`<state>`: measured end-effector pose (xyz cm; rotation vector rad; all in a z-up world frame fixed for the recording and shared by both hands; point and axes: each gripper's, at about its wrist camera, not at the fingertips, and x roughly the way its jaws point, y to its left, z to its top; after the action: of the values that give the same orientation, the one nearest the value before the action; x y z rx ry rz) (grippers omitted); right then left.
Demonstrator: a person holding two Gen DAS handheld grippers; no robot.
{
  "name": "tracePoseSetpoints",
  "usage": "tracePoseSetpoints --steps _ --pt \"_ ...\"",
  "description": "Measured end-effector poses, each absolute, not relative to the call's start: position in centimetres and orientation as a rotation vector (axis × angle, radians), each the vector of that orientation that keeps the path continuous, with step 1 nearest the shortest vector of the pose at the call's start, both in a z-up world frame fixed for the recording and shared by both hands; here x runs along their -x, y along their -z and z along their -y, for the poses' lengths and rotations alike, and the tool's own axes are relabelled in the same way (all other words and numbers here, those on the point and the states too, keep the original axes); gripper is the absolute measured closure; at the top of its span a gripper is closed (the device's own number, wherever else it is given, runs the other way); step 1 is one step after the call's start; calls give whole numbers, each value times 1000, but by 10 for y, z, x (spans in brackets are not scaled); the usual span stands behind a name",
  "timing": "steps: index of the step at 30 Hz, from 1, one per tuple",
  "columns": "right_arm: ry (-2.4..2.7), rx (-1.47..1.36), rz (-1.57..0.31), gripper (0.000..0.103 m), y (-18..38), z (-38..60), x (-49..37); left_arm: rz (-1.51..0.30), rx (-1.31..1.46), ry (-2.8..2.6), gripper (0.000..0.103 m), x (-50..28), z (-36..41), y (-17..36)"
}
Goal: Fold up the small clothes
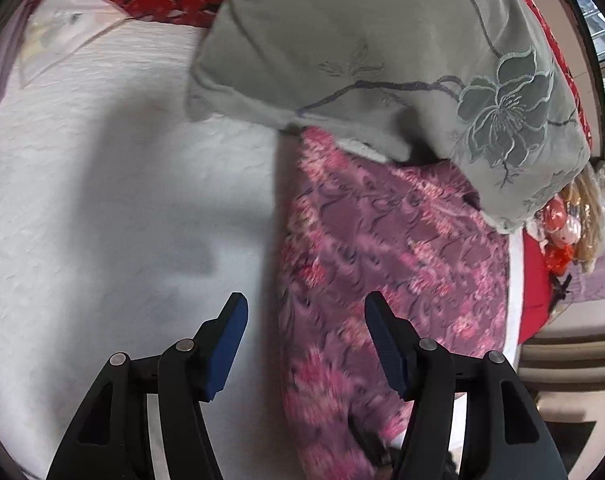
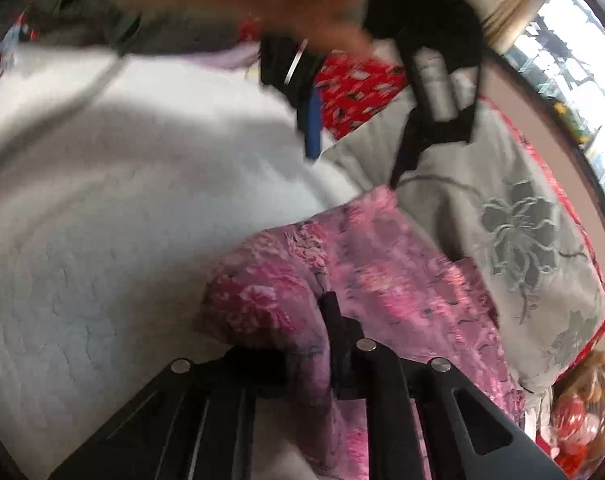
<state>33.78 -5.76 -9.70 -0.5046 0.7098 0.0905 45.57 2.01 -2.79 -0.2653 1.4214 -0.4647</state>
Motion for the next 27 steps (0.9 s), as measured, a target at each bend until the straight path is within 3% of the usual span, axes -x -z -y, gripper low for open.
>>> tracePoseSetpoints --steps 7,10,12,15,27 --pt "-72 357 -627 95 65 87 -327 -1495 270 465 39 -473 21 66" --pt "-72 308 -625 95 59 93 -324 -1515 238 446 45 -476 37 75" --pt "-72 272 -630 95 56 99 -322 -1497 233 442 80 -477 46 73" --pt "-70 207 -640 95 51 108 -318 -1450 220 417 93 -477 56 60" --pt "5 -142 -605 95 13 179 -285 -1295 157 483 94 -428 139 -20"
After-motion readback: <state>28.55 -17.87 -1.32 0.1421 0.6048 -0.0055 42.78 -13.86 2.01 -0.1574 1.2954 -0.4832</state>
